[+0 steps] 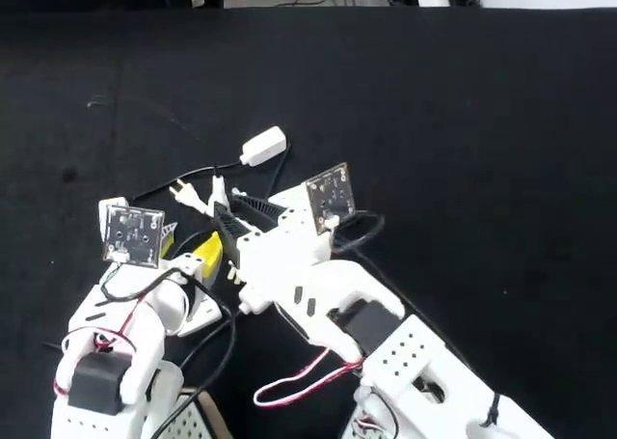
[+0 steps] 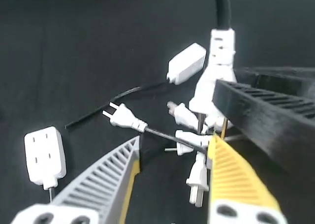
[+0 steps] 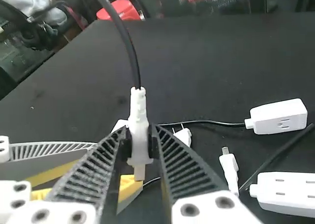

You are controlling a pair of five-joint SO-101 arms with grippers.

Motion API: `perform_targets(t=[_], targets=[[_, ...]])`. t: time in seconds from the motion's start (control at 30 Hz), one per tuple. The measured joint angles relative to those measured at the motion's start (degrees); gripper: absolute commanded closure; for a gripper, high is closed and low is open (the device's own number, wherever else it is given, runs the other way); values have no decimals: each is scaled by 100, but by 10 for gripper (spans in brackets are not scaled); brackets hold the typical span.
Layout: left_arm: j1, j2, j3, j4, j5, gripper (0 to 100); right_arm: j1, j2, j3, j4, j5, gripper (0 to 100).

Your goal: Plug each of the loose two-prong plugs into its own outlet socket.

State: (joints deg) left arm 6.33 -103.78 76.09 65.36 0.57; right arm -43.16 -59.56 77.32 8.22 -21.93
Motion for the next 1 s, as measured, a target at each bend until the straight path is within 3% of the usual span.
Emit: perform_targets(t=[0.13,0.53,1.0], targets=[[0,0,0,0,9,777,0,18,-44,158,0,986],[18,-9,-18,-9,9,777,-9,35,-1037,2233,0,986],[9,-35,114,-9,-378,773,211,35,-1055,2303,202,986]])
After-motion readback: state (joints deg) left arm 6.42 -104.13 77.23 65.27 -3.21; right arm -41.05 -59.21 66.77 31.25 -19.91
